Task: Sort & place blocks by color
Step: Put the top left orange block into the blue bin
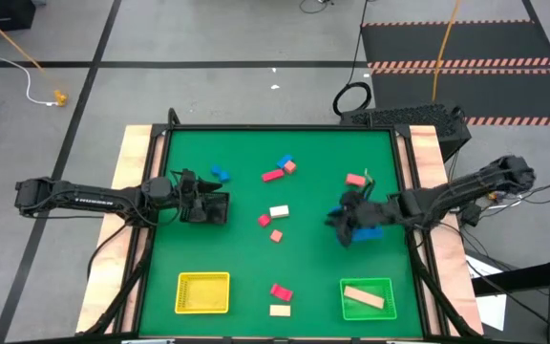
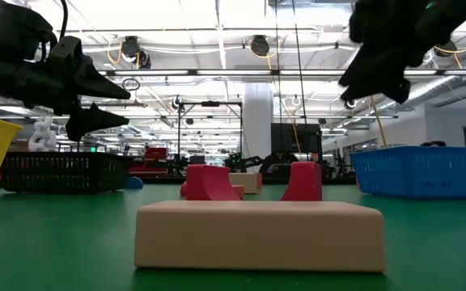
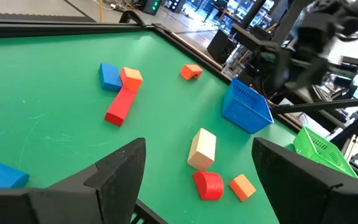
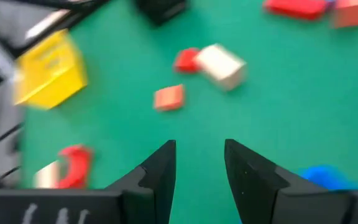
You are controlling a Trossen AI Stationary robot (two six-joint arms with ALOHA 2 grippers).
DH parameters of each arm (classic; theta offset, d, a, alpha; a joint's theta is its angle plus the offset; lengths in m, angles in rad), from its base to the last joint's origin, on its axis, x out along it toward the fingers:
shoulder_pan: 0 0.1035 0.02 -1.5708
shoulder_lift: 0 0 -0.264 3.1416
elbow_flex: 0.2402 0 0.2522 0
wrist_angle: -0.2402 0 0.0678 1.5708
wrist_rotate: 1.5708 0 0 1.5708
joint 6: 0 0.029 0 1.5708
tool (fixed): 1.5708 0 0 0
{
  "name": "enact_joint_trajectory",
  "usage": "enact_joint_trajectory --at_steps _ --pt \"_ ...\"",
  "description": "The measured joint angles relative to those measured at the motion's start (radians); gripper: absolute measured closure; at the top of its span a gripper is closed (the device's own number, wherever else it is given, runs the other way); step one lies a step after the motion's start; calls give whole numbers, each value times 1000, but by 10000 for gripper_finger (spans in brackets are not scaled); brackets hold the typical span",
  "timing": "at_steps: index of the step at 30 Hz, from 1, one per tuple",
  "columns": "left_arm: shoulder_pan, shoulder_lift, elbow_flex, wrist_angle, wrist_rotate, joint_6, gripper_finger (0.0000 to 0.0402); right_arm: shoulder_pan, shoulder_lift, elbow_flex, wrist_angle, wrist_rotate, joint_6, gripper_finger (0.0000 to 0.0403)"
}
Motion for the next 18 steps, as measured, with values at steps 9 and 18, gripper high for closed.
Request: enact_joint_trajectory --at_steps 9,18 --pt "0 0 0 0 0 0 108 -311 0 0 -144 -109 -113 233" --pt "0 0 0 0 0 0 108 -492 2 0 -235 -118 -380 177"
